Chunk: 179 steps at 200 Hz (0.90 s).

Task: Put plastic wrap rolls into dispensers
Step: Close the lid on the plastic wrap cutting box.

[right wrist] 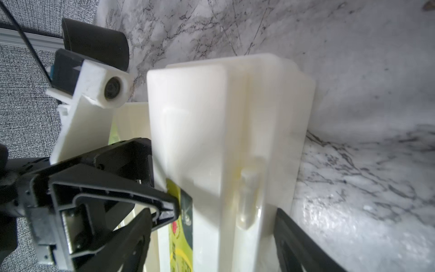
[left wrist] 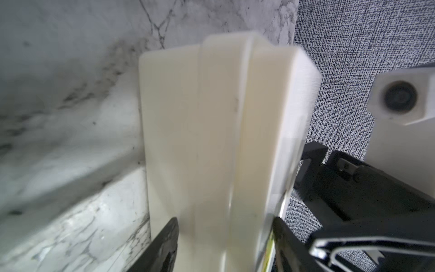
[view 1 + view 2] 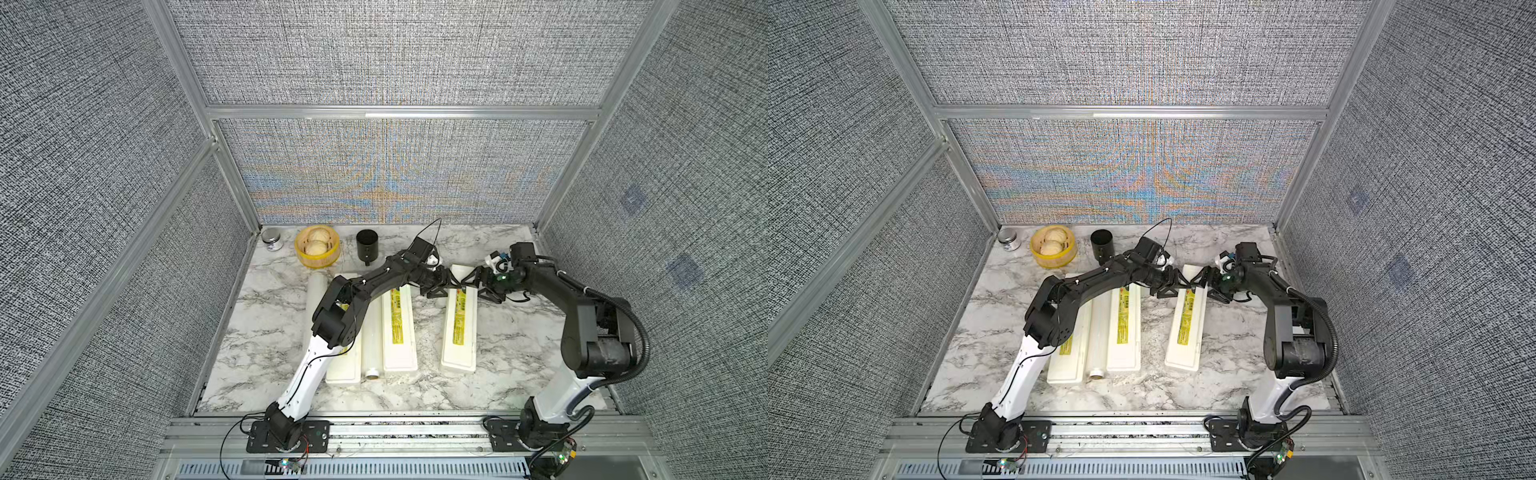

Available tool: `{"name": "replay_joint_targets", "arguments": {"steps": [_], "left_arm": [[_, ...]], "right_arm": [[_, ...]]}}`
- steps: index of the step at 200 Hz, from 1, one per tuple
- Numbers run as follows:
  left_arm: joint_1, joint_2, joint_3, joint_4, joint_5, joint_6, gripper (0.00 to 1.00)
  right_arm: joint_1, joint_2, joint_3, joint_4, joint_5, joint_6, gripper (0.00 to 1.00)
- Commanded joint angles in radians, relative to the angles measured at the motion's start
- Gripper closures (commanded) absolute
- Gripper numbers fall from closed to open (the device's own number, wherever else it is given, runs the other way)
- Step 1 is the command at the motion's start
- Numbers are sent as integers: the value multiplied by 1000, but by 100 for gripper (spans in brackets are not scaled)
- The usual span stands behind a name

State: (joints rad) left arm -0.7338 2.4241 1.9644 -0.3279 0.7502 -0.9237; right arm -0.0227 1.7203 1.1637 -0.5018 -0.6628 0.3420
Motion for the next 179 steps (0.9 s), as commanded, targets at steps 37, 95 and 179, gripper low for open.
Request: {"name": "replay_joint_targets", "arguments": {"steps": [37,95,179], "left_arm": [[25,-98,-28,-51,-50,15,36],[39,-168,-127,-68,-80,59,36],[67,-249,-231,-45,-105,98,36]], "right_arm": [[71,-91,1,-177,165,-69,11],[123,-127,-37,-211,285,-27,8],[338,-106,-15,-282,627,190,2]]}}
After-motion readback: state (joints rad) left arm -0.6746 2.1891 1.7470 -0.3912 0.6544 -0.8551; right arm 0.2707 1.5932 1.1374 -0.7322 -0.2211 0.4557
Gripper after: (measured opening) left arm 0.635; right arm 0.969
